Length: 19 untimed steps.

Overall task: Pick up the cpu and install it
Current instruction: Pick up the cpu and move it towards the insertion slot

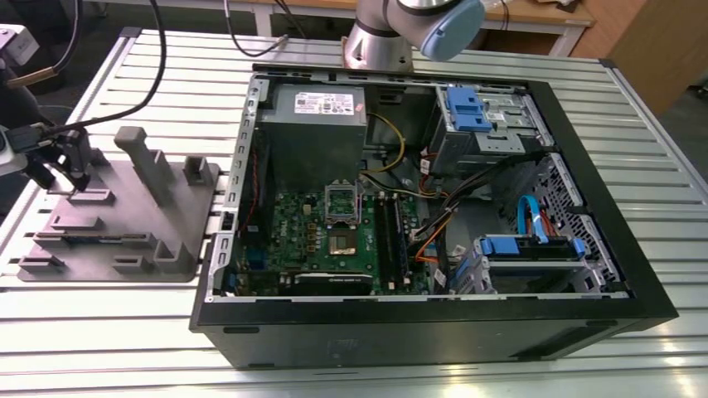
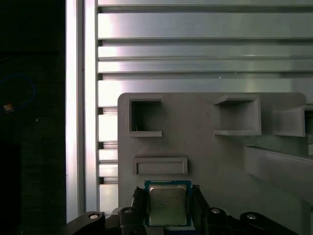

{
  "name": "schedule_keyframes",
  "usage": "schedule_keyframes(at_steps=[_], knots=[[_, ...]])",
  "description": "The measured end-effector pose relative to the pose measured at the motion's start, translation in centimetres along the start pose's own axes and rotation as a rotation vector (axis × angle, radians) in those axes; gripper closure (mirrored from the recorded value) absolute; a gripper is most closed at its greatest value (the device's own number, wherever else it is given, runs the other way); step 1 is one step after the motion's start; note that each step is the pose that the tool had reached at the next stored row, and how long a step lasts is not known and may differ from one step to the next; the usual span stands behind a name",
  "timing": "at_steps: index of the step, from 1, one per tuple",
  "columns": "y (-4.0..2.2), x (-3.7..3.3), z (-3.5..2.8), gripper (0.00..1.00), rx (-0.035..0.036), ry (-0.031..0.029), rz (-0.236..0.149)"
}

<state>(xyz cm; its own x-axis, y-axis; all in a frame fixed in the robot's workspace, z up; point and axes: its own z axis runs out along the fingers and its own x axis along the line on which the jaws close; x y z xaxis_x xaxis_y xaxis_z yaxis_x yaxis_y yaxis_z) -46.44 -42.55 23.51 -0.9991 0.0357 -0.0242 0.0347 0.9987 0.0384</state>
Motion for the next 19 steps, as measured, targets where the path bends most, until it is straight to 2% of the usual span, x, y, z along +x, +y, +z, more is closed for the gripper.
schedule_keyframes(at_steps=[6,19], knots=[[0.03,-0.02,-0.66,0.53,-0.0001,-0.0001,0.0],[0.03,-0.02,-0.86,0.53,0.0002,0.0003,0.0]])
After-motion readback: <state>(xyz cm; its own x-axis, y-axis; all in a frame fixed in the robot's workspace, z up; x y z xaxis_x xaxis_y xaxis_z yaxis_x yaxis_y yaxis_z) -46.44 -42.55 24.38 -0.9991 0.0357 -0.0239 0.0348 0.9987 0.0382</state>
